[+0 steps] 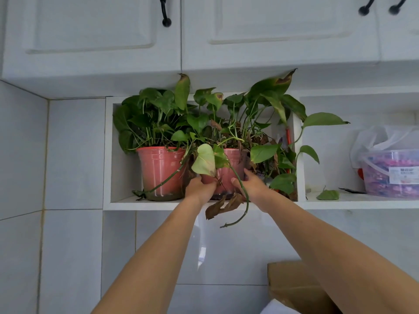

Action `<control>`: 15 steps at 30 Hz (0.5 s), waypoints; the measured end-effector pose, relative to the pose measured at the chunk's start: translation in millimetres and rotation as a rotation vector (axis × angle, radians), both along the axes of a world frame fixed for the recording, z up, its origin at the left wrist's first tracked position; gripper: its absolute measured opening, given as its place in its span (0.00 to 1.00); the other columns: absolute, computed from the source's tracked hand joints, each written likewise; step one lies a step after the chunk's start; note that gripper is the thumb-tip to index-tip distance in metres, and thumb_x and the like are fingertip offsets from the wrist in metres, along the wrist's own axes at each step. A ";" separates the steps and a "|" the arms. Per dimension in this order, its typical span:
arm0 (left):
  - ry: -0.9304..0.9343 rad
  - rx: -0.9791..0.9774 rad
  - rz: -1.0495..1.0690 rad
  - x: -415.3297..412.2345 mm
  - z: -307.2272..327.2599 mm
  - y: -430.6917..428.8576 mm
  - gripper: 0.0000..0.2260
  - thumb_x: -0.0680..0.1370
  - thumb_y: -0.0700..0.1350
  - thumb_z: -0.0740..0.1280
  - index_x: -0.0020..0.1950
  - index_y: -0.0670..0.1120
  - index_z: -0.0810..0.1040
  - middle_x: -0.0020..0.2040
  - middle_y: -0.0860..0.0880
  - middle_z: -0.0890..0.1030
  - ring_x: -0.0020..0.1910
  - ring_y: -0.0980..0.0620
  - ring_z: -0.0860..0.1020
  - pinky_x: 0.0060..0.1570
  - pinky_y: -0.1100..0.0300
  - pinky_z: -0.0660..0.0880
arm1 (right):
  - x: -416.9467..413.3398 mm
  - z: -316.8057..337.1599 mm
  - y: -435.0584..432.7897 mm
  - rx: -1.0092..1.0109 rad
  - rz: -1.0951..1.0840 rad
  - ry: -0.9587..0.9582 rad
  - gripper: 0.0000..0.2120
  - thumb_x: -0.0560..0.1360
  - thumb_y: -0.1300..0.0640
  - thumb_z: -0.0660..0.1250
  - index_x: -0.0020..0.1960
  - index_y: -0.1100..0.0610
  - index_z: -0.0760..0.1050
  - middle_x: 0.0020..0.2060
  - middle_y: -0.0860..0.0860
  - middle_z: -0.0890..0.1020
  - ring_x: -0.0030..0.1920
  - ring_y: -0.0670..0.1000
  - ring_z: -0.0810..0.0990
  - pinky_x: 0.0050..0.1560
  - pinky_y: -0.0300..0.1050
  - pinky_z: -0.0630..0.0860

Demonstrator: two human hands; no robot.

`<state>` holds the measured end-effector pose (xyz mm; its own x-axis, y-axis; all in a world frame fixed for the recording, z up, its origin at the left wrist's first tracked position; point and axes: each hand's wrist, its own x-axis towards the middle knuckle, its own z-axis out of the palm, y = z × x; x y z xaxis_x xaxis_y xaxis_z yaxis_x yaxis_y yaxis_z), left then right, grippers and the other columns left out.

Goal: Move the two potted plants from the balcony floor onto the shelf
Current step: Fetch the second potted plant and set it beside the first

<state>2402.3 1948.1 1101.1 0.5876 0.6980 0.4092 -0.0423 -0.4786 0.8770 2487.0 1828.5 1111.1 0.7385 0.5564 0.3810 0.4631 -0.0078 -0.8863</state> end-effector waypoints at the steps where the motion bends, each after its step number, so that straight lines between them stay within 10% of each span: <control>1: -0.002 -0.004 -0.010 -2.0 -0.6 -1.3 0.17 0.74 0.49 0.65 0.60 0.44 0.80 0.58 0.45 0.82 0.58 0.43 0.78 0.63 0.50 0.74 | -0.3 -1.5 -1.5 -0.011 0.001 0.016 0.31 0.78 0.56 0.64 0.78 0.58 0.55 0.74 0.58 0.66 0.72 0.59 0.68 0.72 0.52 0.66; 10: -0.013 -0.002 0.033 -45.1 -8.4 -17.9 0.08 0.73 0.42 0.64 0.39 0.40 0.80 0.39 0.43 0.78 0.43 0.42 0.75 0.45 0.52 0.73 | -30.3 -6.5 -31.9 -0.008 -0.058 0.056 0.20 0.81 0.57 0.56 0.70 0.63 0.69 0.69 0.60 0.73 0.69 0.60 0.72 0.71 0.57 0.67; 15: -0.040 -0.063 0.034 -75.6 -8.2 -23.9 0.08 0.73 0.40 0.63 0.33 0.47 0.76 0.38 0.44 0.76 0.42 0.45 0.73 0.47 0.53 0.73 | -50.3 -5.7 -59.8 -0.044 -0.097 0.088 0.11 0.81 0.60 0.55 0.57 0.64 0.72 0.47 0.59 0.76 0.51 0.56 0.72 0.64 0.55 0.73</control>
<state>2326.7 1924.2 1092.9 0.5471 0.7424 0.3867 -0.0627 -0.4243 0.9034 2436.7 1768.7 1105.3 0.8189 0.4959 0.2889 0.3786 -0.0885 -0.9213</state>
